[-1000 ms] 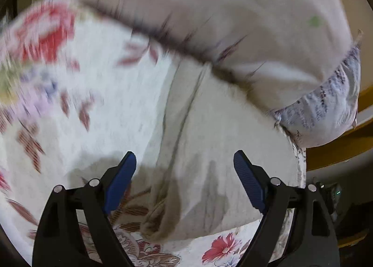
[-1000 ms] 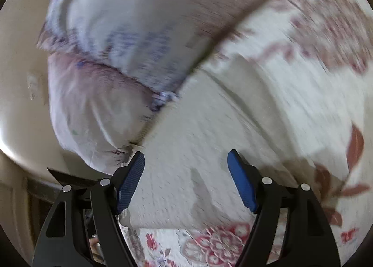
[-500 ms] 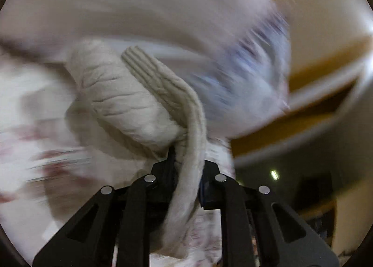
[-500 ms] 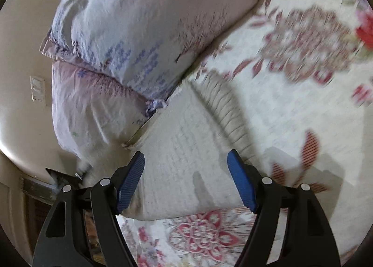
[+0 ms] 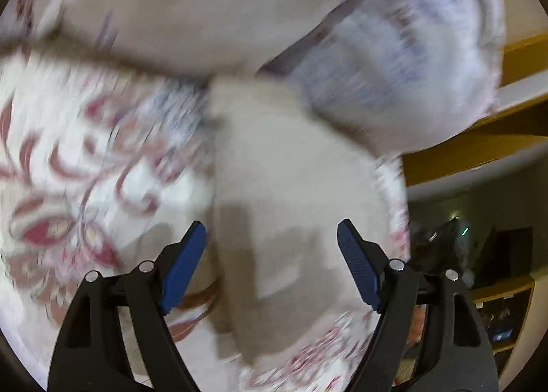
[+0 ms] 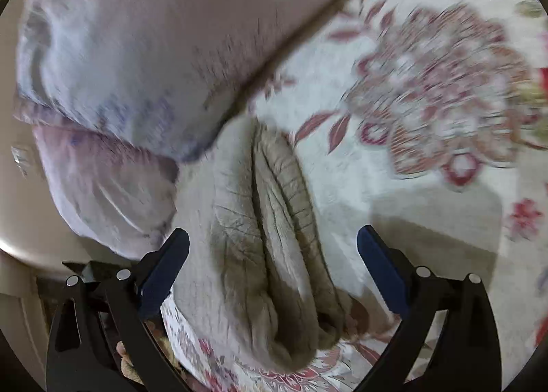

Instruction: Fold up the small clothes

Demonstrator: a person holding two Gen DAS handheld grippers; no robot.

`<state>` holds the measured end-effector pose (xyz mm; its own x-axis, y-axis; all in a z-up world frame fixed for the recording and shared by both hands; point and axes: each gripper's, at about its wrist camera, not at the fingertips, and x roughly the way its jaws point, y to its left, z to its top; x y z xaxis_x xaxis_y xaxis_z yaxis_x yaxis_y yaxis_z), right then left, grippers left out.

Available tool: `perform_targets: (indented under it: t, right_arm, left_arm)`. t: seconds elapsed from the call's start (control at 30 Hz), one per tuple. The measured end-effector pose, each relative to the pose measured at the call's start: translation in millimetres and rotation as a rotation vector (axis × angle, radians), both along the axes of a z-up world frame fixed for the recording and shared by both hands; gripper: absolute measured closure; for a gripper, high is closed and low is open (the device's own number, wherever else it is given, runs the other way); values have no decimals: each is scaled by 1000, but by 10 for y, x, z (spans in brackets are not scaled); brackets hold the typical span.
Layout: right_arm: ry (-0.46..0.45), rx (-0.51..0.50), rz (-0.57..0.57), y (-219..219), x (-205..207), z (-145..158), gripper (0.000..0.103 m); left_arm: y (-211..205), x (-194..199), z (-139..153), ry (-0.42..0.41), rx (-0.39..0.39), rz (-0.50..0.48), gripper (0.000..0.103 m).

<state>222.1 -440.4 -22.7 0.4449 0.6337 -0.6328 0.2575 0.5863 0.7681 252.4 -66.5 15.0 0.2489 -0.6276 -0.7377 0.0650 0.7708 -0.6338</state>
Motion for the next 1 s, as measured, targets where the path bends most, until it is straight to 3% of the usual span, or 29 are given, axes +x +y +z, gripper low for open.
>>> perform_targets:
  t: [0.1, 0.13, 0.2, 0.23, 0.3, 0.33, 0.37, 0.43, 0.47, 0.5, 0.53, 0.6, 0.63, 0.67, 0.7, 0.73, 0.77, 0.8, 0.87, 0.97, 1.0]
  right_arm:
    - [35, -22, 88, 209, 173, -106, 1]
    - [1, -55, 98, 263, 181, -62, 2]
    - [-18, -63, 141, 397, 197, -41, 53]
    - [-12, -85, 154, 470, 171, -55, 59]
    - [-59, -81, 162, 515, 89, -2, 70]
    - [-91, -69, 166, 543, 26, 61, 71]
    - [-114, -62, 171, 563, -15, 113, 72]
    - [-169, -49, 214, 674, -113, 243, 73]
    - [-177, -73, 262, 793, -156, 272, 72]
    - [-157, -139, 316, 934, -185, 259, 64]
    - [-136, -208, 322, 985, -199, 244, 61]
    - [-136, -300, 231, 911, -261, 290, 52]
    - [-168, -287, 167, 829, -316, 353, 52]
    - [-229, -258, 91, 739, -410, 451, 52]
    - [-247, -240, 82, 729, -437, 470, 52]
    - [-242, -220, 116, 789, -426, 450, 52]
    - [-221, -235, 154, 872, -395, 404, 54]
    - [-188, -295, 210, 1003, -348, 315, 86]
    - [-165, -426, 193, 1078, -243, 226, 86]
    - [-126, -377, 47, 891, -150, 187, 86]
    - [-137, -377, 45, 884, -186, 222, 83]
  left_arm:
    - [-236, -49, -124, -13, 36, -53, 22]
    - [-303, -58, -158, -18, 37, -62, 21]
    - [-436, -39, -217, -38, 32, -58, 21]
    - [-482, -48, -231, -59, 36, -54, 23]
    - [-501, -24, -215, -79, 32, -56, 55]
    - [-455, -31, -191, -87, 9, -58, 62]
    - [-357, -39, -90, -109, -27, -71, 65]
    - [-193, -173, 139, -210, -9, -108, 66]
    - [-127, -225, 211, -248, 17, -115, 65]
    - [-55, -277, 257, -273, 60, -123, 61]
    - [2, -317, 256, -276, 138, -127, 59]
    - [103, -400, 221, -279, 269, -103, 53]
    - [118, -450, 197, -286, 299, -89, 50]
    - [168, -503, 206, -291, 318, -69, 40]
    - [225, -570, 221, -295, 323, -41, 31]
    - [300, -636, 227, -298, 324, -25, 29]
    - [357, -738, 232, -302, 325, -5, 27]
    - [384, -808, 228, -304, 333, 10, 25]
    - [567, -993, 261, -306, 367, 17, 21]
    - [577, -1222, 191, -316, 493, 13, 2]
    - [547, -1288, 169, -326, 537, 16, 2]
